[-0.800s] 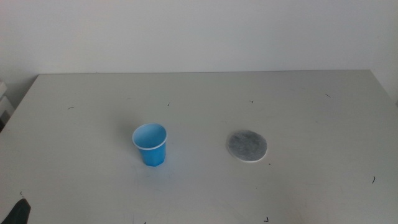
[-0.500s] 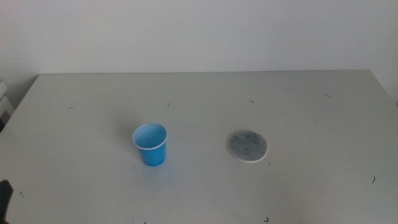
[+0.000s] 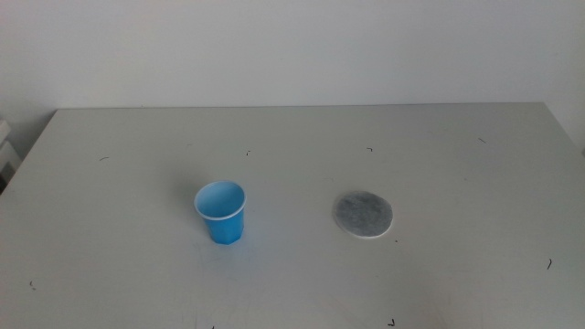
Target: Place an empty cup on a cup mat.
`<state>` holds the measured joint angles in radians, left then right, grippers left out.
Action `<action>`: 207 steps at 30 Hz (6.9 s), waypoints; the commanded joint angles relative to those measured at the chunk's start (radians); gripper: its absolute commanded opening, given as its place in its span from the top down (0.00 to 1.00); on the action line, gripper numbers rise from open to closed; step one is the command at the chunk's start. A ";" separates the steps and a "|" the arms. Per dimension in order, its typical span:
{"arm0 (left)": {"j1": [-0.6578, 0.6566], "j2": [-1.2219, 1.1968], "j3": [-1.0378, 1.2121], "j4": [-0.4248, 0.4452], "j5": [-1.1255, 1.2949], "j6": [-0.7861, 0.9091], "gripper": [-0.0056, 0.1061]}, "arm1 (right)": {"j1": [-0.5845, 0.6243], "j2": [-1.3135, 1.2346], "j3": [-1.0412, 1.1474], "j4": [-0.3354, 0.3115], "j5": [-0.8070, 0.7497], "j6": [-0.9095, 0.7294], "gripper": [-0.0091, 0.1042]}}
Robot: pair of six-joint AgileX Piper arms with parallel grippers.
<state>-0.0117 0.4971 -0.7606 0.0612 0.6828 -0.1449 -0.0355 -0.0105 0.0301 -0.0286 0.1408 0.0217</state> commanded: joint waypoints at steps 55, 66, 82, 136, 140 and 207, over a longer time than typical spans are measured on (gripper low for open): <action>-0.160 0.896 -0.586 -0.291 0.294 0.145 0.01 | 0.000 -0.026 -0.008 -0.014 -0.075 -0.005 0.09; -0.240 1.111 -0.586 -0.271 0.237 0.112 0.01 | 0.000 -0.026 -0.008 -0.014 -0.075 -0.005 0.09; -0.240 1.341 -0.586 -0.283 0.115 0.122 0.09 | 0.000 -0.026 -0.008 -0.014 -0.075 -0.005 0.09; -0.655 1.723 -1.318 -0.231 0.291 -0.145 0.95 | 0.000 -0.026 -0.008 -0.014 -0.075 -0.005 0.09; -0.657 1.746 -1.318 -0.221 0.287 -0.145 0.95 | 0.000 -0.026 -0.008 -0.014 -0.075 -0.005 0.09; -0.277 0.404 -0.257 -0.191 -0.088 0.231 0.01 | 0.000 -0.026 -0.008 -0.014 -0.075 -0.005 0.09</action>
<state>-0.3140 0.9687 -1.0702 -0.0992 0.7211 0.0704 -0.0355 -0.0105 0.0301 -0.0286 0.1408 0.0217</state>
